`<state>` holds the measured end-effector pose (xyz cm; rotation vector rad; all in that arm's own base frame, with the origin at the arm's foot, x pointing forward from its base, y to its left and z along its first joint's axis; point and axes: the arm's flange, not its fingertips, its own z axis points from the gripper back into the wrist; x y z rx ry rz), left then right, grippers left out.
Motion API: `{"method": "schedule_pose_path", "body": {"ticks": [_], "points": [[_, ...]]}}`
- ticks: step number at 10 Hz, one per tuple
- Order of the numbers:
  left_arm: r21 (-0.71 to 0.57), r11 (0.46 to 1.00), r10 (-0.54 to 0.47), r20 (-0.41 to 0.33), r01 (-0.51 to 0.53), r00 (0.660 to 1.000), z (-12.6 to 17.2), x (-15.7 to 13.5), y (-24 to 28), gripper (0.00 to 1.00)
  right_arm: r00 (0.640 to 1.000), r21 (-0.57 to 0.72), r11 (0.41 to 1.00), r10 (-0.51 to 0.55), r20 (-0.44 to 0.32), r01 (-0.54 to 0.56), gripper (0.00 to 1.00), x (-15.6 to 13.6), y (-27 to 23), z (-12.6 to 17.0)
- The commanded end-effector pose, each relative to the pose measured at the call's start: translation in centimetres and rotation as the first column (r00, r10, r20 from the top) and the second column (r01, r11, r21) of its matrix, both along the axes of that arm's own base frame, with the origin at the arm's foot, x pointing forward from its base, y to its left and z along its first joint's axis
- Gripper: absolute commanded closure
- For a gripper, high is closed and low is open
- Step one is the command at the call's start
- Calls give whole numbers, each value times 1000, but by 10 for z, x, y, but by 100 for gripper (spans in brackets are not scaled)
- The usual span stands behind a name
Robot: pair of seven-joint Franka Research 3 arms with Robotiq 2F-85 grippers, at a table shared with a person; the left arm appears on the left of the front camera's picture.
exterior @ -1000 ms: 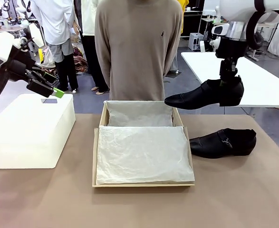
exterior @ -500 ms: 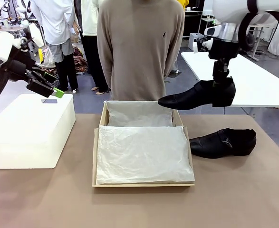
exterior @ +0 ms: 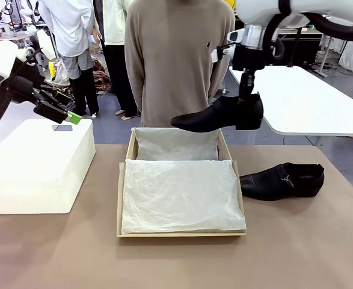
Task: Pack the shoes into the box.
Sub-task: Place one shoe of the Shoes into the Shoes Box.
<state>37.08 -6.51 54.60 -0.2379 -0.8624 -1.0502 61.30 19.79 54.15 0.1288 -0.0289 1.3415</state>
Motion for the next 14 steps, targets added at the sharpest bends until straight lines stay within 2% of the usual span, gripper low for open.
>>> {"method": "schedule_pose_path", "body": {"ticks": [1, 4, 14], "points": [[-11, 1000, -17, 4, 17, 1000, -1, 1, 2, 0, 1000, -4, 1000, -3, -16, 3, 100, 23, 30, 2], [-11, 1000, -17, 4, 17, 1000, -1, 1, 2, 0, 999, 5, 1000, 19, -35, -19, 100, 31, 57, -20], [-11, 1000, -17, 4, 17, 1000, -1, 1, 2, 0, 998, 39, 997, 69, 5, -69, 100, 47, 90, -87]]}}
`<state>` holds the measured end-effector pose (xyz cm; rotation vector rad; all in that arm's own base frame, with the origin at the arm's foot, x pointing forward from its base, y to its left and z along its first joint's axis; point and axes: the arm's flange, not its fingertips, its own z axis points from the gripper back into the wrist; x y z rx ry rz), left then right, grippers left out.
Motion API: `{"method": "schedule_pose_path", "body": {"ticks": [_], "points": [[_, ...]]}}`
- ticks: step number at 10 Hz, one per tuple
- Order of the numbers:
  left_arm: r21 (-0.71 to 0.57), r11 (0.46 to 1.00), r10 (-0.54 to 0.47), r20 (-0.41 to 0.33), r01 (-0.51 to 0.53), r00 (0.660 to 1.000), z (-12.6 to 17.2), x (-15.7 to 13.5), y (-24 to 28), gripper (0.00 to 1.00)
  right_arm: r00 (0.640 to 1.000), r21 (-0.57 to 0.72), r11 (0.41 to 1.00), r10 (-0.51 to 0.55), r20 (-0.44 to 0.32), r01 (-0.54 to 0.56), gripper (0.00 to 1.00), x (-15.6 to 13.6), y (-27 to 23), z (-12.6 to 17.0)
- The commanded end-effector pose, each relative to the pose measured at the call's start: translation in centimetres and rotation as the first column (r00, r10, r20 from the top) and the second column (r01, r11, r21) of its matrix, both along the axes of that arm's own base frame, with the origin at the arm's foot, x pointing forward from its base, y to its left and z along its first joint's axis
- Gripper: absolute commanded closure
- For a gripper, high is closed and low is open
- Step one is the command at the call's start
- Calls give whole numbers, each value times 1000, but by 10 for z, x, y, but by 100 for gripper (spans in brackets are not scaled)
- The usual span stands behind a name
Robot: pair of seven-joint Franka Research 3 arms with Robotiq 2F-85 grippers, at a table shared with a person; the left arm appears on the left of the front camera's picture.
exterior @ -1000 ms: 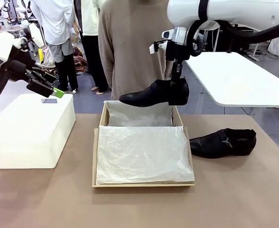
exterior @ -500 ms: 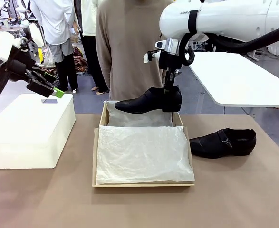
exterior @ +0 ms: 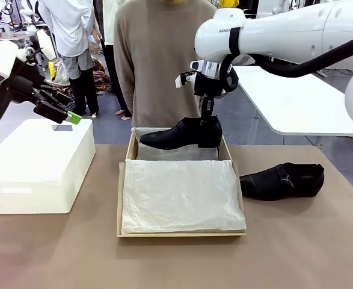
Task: Pack the shoes into the box.
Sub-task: Place one shoe of the Shoes into the Shoes Box.
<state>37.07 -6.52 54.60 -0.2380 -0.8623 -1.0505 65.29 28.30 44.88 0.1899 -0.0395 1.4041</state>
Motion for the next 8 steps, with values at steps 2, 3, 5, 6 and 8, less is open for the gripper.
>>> {"method": "schedule_pose_path", "body": {"ticks": [2, 3, 5, 6, 8], "points": [[-11, 1000, -17, 4, 17, 1000, -1, 1, 2, 0, 999, -24, 999, 31, 24, -30, 100, 12, 4, -5], [-11, 1000, -17, 4, 17, 1000, -1, 1, 2, 0, 999, -25, 999, 37, 13, -37, 100, 15, 4, -10], [-11, 1000, -17, 4, 17, 1000, -1, 1, 2, 0, 999, -29, 999, 35, 0, -35, 100, 20, 3, -21], [-11, 1000, -17, 4, 17, 1000, -1, 1, 2, 0, 999, -24, 999, 35, -1, -35, 100, 23, 3, -26], [-11, 1000, -17, 4, 17, 1000, -1, 1, 2, 0, 999, -22, 999, 41, -4, -42, 100, 27, 6, -35]]}}
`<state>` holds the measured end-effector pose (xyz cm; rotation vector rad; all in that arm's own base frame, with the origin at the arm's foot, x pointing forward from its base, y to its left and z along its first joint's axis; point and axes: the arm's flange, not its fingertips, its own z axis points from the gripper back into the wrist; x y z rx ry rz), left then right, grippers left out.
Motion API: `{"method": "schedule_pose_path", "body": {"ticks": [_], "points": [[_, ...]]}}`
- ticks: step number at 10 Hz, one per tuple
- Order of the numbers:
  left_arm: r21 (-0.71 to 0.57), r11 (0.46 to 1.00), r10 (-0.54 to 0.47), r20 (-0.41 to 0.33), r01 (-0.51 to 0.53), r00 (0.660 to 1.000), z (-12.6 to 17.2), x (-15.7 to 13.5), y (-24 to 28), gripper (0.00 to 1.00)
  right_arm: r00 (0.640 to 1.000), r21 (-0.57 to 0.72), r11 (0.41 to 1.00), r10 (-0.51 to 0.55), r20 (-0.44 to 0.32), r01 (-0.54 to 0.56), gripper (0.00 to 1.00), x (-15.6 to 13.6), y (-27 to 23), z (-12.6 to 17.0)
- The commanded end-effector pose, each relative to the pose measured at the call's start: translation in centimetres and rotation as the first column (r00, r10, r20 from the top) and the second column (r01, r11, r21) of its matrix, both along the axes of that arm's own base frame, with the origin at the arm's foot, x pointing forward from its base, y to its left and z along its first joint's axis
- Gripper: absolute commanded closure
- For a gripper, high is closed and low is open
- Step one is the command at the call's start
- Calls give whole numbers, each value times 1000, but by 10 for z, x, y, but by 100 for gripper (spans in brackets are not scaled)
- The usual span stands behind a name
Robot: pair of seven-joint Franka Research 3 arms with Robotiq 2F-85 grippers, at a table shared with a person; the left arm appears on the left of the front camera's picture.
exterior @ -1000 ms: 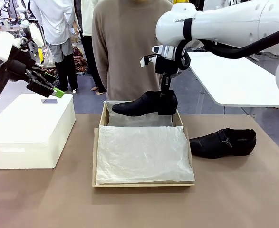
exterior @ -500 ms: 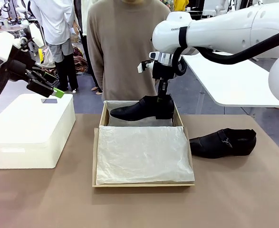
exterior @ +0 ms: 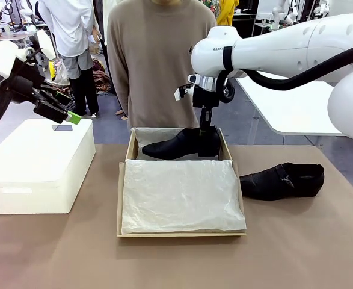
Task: Pack the shoes into the box.
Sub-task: Place one shoe of the Shoes into the Shoes Box.
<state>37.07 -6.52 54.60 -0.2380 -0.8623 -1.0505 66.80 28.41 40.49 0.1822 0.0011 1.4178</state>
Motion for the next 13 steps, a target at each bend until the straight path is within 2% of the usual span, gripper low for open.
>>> {"method": "schedule_pose_path", "body": {"ticks": [1, 5, 6, 10, 11, 13], "points": [[-11, 1000, -17, 4, 17, 1000, -1, 1, 2, 0, 1000, 5, 1000, 21, 10, -21, 100, 13, 5, 5], [-11, 1000, -17, 4, 17, 1000, -1, 1, 2, 0, 999, 7, 1000, 25, -20, -25, 100, 12, 7, 2], [-11, 1000, -17, 4, 17, 1000, -1, 1, 2, 0, 999, 16, 999, 30, -45, -29, 87, 12, 8, 3], [-11, 1000, -17, 4, 17, 1000, -1, 1, 2, 0, 997, 30, 999, 40, -64, -38, 7, 7, 8, 9], [-11, 1000, -17, 4, 17, 1000, -1, 1, 2, 0, 997, 48, 998, 46, -57, -44, 0, 5, 8, 16], [-11, 1000, -17, 4, 17, 1000, -1, 1, 2, 0, 997, 51, 997, 54, -53, -51, 0, 0, 8, 25]]}}
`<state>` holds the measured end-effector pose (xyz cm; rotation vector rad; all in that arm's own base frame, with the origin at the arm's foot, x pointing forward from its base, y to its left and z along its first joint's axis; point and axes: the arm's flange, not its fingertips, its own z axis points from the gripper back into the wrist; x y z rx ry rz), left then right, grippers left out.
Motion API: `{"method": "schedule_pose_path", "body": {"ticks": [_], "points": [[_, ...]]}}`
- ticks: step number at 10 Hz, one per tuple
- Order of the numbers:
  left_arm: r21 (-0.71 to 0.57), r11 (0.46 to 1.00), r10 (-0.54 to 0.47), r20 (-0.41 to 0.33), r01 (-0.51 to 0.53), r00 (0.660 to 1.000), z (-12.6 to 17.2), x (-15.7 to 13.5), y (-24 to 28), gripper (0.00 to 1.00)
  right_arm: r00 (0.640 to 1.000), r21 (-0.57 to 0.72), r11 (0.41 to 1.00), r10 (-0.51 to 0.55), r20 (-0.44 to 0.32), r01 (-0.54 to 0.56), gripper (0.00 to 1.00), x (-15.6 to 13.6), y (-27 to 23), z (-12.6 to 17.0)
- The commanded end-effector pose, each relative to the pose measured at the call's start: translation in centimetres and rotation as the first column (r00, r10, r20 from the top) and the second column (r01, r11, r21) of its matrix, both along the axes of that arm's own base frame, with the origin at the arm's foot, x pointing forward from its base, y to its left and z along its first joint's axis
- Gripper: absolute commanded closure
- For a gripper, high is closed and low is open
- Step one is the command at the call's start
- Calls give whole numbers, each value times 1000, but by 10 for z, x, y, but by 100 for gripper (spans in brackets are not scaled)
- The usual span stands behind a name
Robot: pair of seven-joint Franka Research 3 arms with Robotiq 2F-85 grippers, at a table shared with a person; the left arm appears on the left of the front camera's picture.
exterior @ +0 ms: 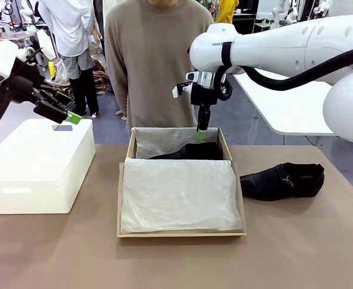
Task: Pack the shoes into the box.
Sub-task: Place one shoe of the Shoes into the Shoes Box, then place the other shoe of the Shoes into the Shoes Box.
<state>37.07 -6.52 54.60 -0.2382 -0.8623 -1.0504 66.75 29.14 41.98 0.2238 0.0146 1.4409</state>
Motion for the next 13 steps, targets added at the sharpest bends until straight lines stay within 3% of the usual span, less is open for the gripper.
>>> {"method": "schedule_pose_path", "body": {"ticks": [1, 7, 10, 13], "points": [[-11, 1000, -17, 5, 17, 1000, -1, 1, 2, 0, 999, 24, 999, 31, -20, -31, 0, -1, 1, 12], [-11, 1000, -17, 5, 17, 1000, -1, 1, 2, 0, 1000, -2, 1000, 15, 1, -15, 0, -3, 0, 8], [-11, 1000, -17, 5, 17, 1000, -1, 1, 2, 0, 997, 33, 998, -48, 54, 46, 0, -37, -38, 65], [-11, 1000, -17, 5, 17, 1000, -1, 1, 2, 0, 992, 56, 997, -65, 105, 59, 0, -72, -83, 87]]}}
